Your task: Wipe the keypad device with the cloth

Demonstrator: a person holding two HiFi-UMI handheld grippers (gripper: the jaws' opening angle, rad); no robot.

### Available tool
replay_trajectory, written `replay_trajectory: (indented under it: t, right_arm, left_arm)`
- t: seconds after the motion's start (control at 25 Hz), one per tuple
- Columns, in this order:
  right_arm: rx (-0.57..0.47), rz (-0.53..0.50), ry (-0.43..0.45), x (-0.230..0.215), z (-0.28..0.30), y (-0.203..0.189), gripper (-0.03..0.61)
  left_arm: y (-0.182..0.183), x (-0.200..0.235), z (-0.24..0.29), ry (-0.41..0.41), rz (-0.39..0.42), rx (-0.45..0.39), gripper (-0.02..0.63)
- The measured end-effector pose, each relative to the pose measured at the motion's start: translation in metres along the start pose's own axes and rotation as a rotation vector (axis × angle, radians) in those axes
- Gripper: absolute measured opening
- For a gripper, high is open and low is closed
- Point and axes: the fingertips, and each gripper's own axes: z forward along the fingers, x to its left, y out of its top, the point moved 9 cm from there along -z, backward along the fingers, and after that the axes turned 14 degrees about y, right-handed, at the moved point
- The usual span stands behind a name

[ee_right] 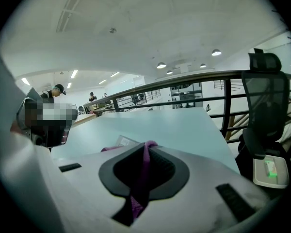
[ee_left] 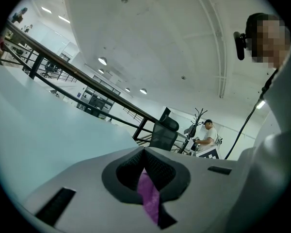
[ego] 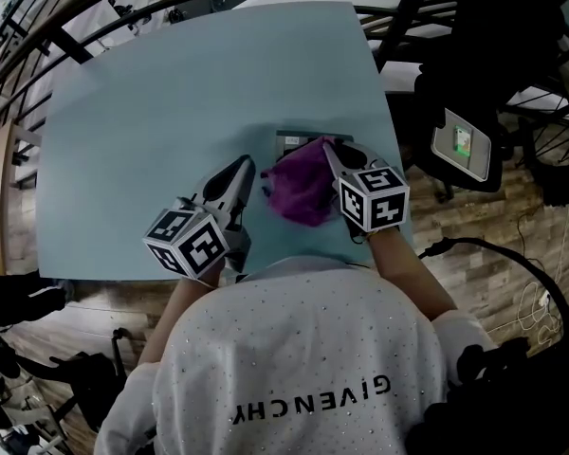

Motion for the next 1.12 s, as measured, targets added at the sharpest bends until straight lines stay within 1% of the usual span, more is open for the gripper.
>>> replay_trajectory:
  t: [0.2,0.44,0.6,0.8,0.92,1.12]
  right_arm:
    - [-0.006,0.003,-0.031,-0.005,-0.009,-0.002,0.018]
    - [-0.02,0.026,-0.08,-0.016,-0.022,-0.003,0.018]
    - [-0.021,0.04,-0.108,-0.019,-0.028,-0.006,0.018]
    - [-0.016,0.052,-0.13,-0.023,-0.034,-0.009,0.018]
    - [-0.014,0.053,-0.143,-0.026,-0.035,-0.01,0.018]
    - [-0.005,0.036,-0.167,-0.029,-0.04,-0.012,0.018]
  left_arm:
    - [0.001,-0.003,0.0,-0.012,0.009,-0.004,0.0]
    - [-0.004,-0.007,0.003,-0.046,0.003,0.031,0.0]
    - [-0.004,-0.01,0.004,-0.052,0.035,0.054,0.0]
    - [0.001,-0.013,0.006,-0.061,0.04,0.047,0.0]
    - [0.001,-0.012,0.008,-0.061,0.046,0.047,0.0]
    - [-0.001,-0.01,0.008,-0.039,0.036,0.039,0.0]
